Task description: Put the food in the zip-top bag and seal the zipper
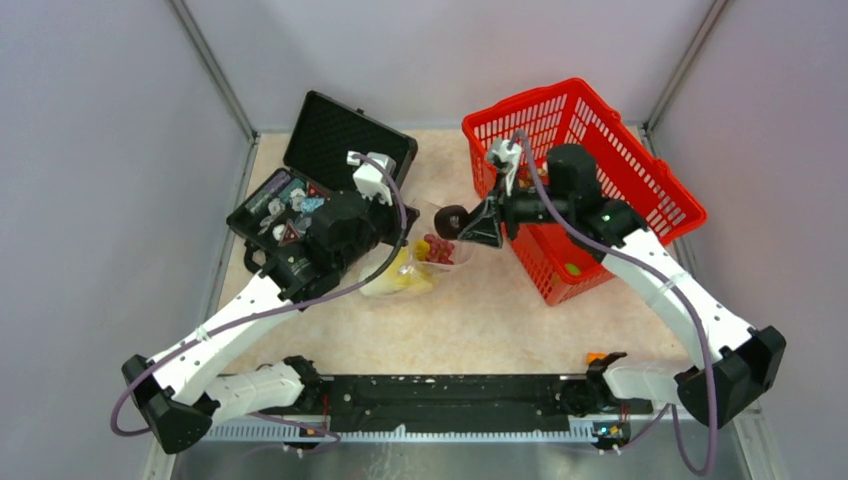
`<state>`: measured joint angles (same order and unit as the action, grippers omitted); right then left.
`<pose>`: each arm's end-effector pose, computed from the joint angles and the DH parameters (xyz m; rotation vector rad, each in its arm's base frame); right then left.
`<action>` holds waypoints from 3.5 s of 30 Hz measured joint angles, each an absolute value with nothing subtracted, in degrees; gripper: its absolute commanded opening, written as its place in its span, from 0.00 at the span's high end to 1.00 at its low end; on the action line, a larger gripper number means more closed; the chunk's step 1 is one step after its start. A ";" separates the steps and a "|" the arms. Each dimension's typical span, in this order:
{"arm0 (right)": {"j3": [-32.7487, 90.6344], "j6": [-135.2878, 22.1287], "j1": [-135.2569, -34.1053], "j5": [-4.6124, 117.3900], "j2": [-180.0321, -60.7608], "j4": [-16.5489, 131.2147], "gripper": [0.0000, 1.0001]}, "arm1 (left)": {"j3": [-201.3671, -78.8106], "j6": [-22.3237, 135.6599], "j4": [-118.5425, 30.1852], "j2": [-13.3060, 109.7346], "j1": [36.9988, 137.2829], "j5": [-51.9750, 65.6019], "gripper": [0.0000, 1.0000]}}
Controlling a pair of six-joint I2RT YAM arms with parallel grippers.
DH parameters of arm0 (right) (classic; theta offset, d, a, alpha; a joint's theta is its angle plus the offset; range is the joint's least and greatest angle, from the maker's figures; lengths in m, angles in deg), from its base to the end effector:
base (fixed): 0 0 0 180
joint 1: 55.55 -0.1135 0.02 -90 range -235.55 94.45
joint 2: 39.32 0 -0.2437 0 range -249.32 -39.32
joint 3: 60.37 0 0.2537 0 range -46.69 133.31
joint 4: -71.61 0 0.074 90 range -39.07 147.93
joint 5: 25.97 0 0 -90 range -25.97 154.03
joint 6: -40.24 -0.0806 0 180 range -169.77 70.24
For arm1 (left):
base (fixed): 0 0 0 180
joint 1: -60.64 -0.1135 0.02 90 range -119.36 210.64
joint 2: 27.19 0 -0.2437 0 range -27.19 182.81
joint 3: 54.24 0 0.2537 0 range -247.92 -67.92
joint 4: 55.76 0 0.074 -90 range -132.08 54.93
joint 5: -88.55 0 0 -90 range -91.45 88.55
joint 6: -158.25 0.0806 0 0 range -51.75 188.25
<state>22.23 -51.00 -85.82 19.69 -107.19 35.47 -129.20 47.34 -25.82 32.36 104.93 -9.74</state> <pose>0.2274 0.1979 0.3557 -0.9977 1.7248 1.1084 0.2156 -0.1941 0.3524 0.2763 1.8535 -0.6659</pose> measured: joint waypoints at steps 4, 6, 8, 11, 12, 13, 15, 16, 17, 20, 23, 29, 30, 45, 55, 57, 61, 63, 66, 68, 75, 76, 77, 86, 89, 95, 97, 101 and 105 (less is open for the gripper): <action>26.28 -47.66 -89.73 23.85 -112.92 30.62 0.81 | -129.22 47.34 -25.82 32.36 104.93 -9.74 1.00; 27.79 -46.45 -91.28 25.51 -115.63 28.98 0.81 | -129.30 47.34 -25.80 32.36 104.93 -9.74 1.00; 28.68 -45.86 -92.66 27.85 -117.75 28.17 0.80 | -129.55 47.36 -25.72 32.36 104.93 -9.63 1.00; 28.94 -46.24 -93.84 31.39 -119.69 28.32 0.77 | -129.76 47.36 -25.67 32.36 104.93 -9.57 1.00; 29.38 -46.39 -94.08 32.35 -120.35 28.15 0.76 | -129.76 47.36 -25.65 32.36 104.93 -9.57 1.00; 29.93 -46.39 -94.27 33.09 -120.92 28.21 0.73 | -129.76 47.34 -25.58 32.36 104.93 -9.55 1.00; 32.29 -46.39 -95.37 35.65 -122.91 28.02 0.73 | -129.79 47.34 -25.52 32.34 104.93 -9.55 1.00; 33.29 -46.39 -96.11 36.74 -123.85 28.19 0.73 | -129.83 47.34 -25.45 32.34 104.93 -9.57 1.00; 34.32 -46.37 -97.07 37.79 -124.74 28.26 0.71 | -129.87 47.34 -25.39 32.34 104.93 -9.61 1.00; 36.77 -46.30 -99.76 39.19 -127.21 28.39 0.53 | -130.16 47.34 -25.23 32.31 104.91 -10.03 1.00; 38.26 -46.32 -101.77 39.63 -129.57 28.61 0.41 | -130.49 47.23 -24.88 32.01 104.89 -11.01 1.00; 38.50 -47.63 -102.32 41.07 -130.64 31.12 0.21 | -130.35 46.80 -24.43 28.75 104.89 -15.21 1.00; 38.43 -47.92 -102.32 41.48 -130.38 32.19 0.20 | -130.22 46.71 -24.40 27.92 104.89 -16.21 1.00; 24.73 -52.09 -102.23 51.32 -108.37 47.40 0.19 | -123.73 45.79 -26.63 17.12 105.04 -29.59 1.00; 24.73 -57.10 -86.19 69.26 -100.15 45.07 0.19 | -131.58 50.69 -23.03 27.99 104.48 -19.18 1.00; 25.58 -57.32 -84.59 70.64 -101.64 42.46 0.20 | -131.53 50.84 -21.19 29.01 104.48 -17.59 1.00; 27.90 -57.32 -80.88 71.69 -105.20 34.31 0.20 | -131.53 50.84 -20.27 29.06 104.48 -15.71 1.00; 29.71 -57.34 -77.23 71.47 -107.41 30.12 0.19 | -131.53 50.77 -20.32 29.04 104.48 -15.10 1.00; 31.96 -57.12 -70.58 71.12 -110.62 23.45 0.17 | -131.43 50.55 -20.60 28.84 104.50 -14.29 1.00; 33.43 -56.64 -66.80 70.58 -113.27 18.68 0.16 | -131.21 50.42 -20.67 28.79 104.50 -14.05 1.00; 34.76 -52.07 -62.38 64.96 -124.11 5.72 0.13 | -130.86 50.45 -21.08 28.79 104.50 -13.00 1.00; 34.76 -51.09 -62.38 64.30 -125.46 4.21 0.13 | -130.86 50.45 -21.08 28.79 104.50 -12.98 1.00; 34.76 -50.32 -62.38 63.73 -126.54 3.01 0.13 | -130.79 50.45 -21.10 28.79 104.50 -12.87 1.00; 34.37 -47.09 -62.41 59.87 -131.80 -4.24 0.13 | -130.14 52.06 -21.96 28.77 104.50 -11.47 1.00; 33.69 -47.35 -62.43 59.56 -131.85 -4.79 0.15 | -129.85 53.02 -21.93 28.55 104.48 -11.21 1.00; 30.15 -49.51 -62.67 59.36 -132.13 -5.97 0.16 | -129.35 54.64 -21.93 27.57 104.43 -10.33 1.00; 27.76 -50.82 -62.87 59.45 -132.04 -5.73 0.16 | -129.13 54.97 -21.93 27.29 104.39 -9.63 1.00; 25.78 -52.38 -63.81 59.47 -132.13 -7.09 0.14 | -127.86 55.36 -22.11 26.43 104.28 -7.56 1.00; 30.69 -52.66 -65.71 59.67 -135.15 -10.04 0.14 | -127.27 55.76 -22.09 25.56 104.28 -6.18 1.00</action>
<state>30.69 -52.66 -65.71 59.67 -135.15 -10.04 -127.27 55.76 -22.09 25.56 104.28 -6.18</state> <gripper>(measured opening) 0.853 0.002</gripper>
